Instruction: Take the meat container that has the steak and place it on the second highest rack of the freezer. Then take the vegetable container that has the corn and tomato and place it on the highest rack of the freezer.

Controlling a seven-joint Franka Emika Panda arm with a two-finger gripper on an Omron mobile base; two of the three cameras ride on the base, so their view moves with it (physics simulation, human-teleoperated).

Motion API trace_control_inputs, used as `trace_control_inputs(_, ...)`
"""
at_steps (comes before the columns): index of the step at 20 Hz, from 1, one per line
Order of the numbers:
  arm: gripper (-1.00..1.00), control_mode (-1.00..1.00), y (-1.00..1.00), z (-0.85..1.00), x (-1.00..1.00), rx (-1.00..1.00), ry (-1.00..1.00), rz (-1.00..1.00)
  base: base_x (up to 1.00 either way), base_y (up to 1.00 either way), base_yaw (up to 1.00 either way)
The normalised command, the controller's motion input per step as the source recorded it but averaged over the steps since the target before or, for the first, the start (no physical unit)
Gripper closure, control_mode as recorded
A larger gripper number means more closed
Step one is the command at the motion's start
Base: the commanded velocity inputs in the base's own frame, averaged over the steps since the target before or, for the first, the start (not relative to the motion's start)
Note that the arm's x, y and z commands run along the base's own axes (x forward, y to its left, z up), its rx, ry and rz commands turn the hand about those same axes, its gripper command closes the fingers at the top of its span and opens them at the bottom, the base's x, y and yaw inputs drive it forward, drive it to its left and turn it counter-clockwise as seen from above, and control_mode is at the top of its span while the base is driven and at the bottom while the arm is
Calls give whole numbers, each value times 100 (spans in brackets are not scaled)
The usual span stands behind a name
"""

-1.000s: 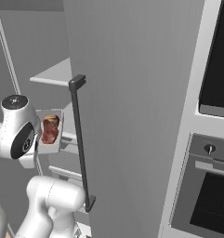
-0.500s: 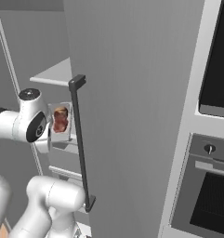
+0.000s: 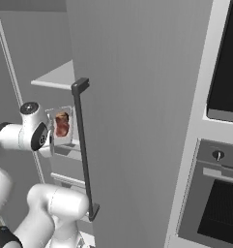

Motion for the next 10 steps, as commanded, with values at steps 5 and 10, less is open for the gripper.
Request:
trace_control_inputs(5,100,-100,-17,-1,65,7,5,-2,0,0,0)
trace_control_inputs(10,100,-100,0,-16,46,1,15,0,0,0,0)
